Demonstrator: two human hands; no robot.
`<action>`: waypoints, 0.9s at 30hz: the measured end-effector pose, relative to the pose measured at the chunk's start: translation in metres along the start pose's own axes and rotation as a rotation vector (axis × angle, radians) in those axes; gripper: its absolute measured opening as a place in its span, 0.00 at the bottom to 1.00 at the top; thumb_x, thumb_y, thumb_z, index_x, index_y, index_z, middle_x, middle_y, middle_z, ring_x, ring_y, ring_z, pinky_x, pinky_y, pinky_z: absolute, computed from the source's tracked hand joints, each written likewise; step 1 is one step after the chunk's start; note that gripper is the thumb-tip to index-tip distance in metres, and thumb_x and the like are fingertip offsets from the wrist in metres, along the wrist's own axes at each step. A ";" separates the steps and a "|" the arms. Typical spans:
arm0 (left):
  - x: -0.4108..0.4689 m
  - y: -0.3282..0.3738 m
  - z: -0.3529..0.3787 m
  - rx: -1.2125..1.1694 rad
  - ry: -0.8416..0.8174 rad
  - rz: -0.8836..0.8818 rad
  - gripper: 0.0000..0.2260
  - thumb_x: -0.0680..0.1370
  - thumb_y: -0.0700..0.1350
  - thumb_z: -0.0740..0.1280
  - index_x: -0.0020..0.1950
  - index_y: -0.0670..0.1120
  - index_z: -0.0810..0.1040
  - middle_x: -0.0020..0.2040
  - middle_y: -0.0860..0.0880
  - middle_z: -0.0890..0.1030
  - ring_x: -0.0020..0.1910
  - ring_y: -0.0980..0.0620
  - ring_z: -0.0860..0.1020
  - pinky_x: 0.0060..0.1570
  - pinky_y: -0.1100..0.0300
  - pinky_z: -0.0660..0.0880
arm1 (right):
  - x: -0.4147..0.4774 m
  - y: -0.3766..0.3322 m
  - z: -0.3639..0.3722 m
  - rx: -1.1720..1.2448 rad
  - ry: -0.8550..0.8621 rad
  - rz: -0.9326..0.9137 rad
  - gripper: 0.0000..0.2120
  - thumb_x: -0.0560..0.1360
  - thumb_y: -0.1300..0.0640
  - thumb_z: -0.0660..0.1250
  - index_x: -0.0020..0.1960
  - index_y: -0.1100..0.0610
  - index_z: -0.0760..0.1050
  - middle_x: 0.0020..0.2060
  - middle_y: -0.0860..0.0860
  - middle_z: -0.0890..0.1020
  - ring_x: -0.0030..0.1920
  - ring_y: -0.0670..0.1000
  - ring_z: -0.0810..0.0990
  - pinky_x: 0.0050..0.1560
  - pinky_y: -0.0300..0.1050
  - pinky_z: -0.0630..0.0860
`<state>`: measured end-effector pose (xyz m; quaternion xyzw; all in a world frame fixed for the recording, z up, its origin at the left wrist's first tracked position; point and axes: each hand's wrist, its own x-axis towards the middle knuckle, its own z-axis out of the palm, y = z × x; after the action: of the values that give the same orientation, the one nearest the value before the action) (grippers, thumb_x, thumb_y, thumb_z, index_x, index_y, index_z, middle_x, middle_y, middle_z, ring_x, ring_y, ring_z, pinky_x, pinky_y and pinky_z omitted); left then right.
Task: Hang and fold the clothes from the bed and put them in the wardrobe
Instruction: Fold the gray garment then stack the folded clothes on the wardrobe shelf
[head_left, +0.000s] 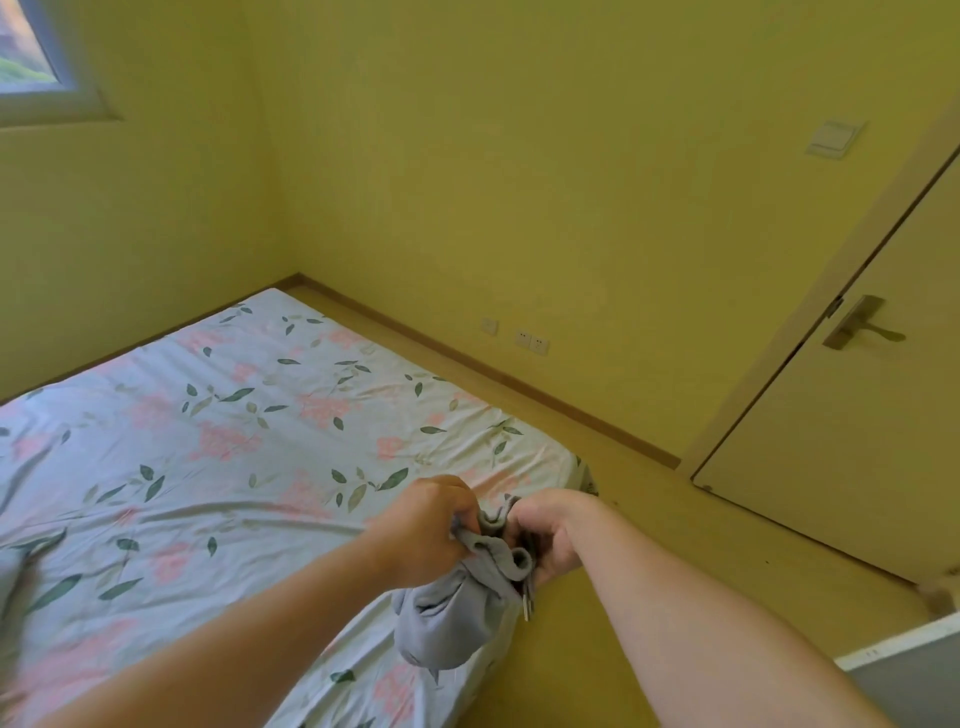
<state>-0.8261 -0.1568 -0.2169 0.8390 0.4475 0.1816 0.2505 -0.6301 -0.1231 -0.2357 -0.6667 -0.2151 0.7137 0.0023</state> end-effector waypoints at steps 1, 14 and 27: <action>-0.001 -0.003 0.000 -0.012 0.001 -0.011 0.06 0.69 0.37 0.74 0.41 0.47 0.82 0.46 0.54 0.80 0.46 0.56 0.77 0.46 0.65 0.75 | 0.002 0.002 0.002 0.007 0.019 -0.003 0.12 0.75 0.73 0.57 0.48 0.66 0.79 0.46 0.60 0.81 0.45 0.61 0.82 0.41 0.59 0.85; -0.012 -0.023 -0.007 -0.174 -0.006 -0.114 0.17 0.68 0.39 0.79 0.33 0.52 0.71 0.47 0.55 0.82 0.49 0.54 0.80 0.52 0.51 0.79 | 0.038 0.011 0.021 0.721 0.206 -0.305 0.19 0.73 0.75 0.49 0.56 0.65 0.73 0.54 0.62 0.79 0.53 0.62 0.80 0.66 0.57 0.76; -0.005 -0.027 -0.021 -0.231 0.016 -0.068 0.20 0.68 0.36 0.79 0.31 0.54 0.71 0.46 0.56 0.83 0.48 0.57 0.81 0.53 0.54 0.80 | -0.002 0.006 0.022 -1.067 0.097 -0.105 0.15 0.83 0.60 0.60 0.69 0.62 0.72 0.61 0.59 0.77 0.58 0.62 0.79 0.61 0.57 0.79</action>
<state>-0.8578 -0.1424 -0.2158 0.7874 0.4539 0.2302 0.3478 -0.6492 -0.1362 -0.2354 -0.5958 -0.5806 0.4725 -0.2911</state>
